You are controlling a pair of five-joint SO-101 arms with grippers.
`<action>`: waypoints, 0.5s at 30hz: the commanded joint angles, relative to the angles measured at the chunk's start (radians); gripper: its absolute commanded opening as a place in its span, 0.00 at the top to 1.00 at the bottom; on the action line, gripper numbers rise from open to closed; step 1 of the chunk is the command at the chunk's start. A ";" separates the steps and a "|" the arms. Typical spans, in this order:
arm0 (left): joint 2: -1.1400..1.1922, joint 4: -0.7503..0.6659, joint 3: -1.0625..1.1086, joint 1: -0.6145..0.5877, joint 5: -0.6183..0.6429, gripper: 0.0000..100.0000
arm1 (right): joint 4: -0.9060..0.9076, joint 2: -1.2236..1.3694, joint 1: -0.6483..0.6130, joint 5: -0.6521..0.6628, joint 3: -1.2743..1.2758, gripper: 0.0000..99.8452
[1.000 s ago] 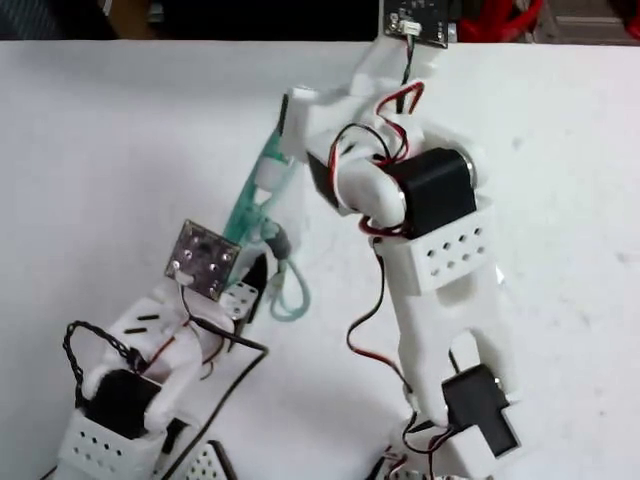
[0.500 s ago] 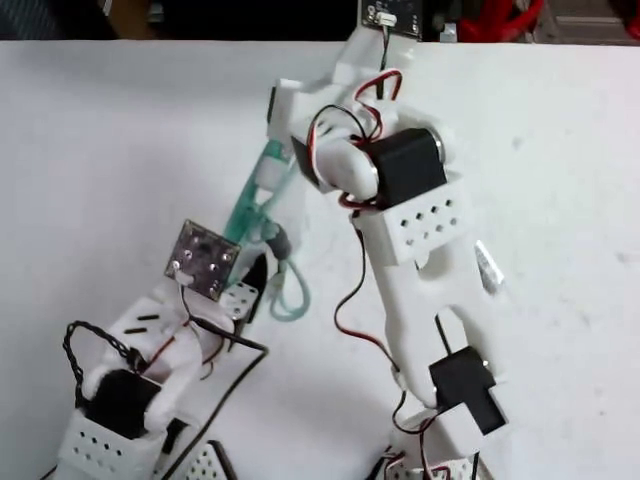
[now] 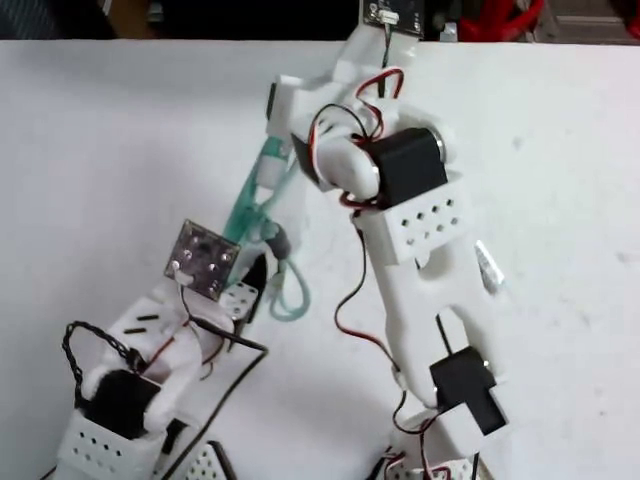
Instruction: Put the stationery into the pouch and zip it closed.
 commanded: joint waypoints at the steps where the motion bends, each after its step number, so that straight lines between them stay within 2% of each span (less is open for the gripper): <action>1: -0.002 -0.025 -0.005 -0.007 0.008 0.89 | -0.022 -0.035 -0.031 0.133 -0.044 0.97; 4: -0.002 -0.026 -0.005 -0.010 0.008 0.88 | -0.021 -0.051 -0.076 0.282 -0.049 0.98; 6: -0.002 -0.028 -0.005 -0.012 0.009 0.84 | -0.015 -0.058 -0.101 0.330 -0.049 0.98; 8: -0.002 -0.025 -0.005 -0.012 0.012 0.82 | 0.013 -0.058 -0.111 0.354 -0.057 0.98; 15: -0.002 -0.028 -0.005 -0.012 0.012 0.82 | 0.079 -0.061 -0.111 0.364 -0.058 0.98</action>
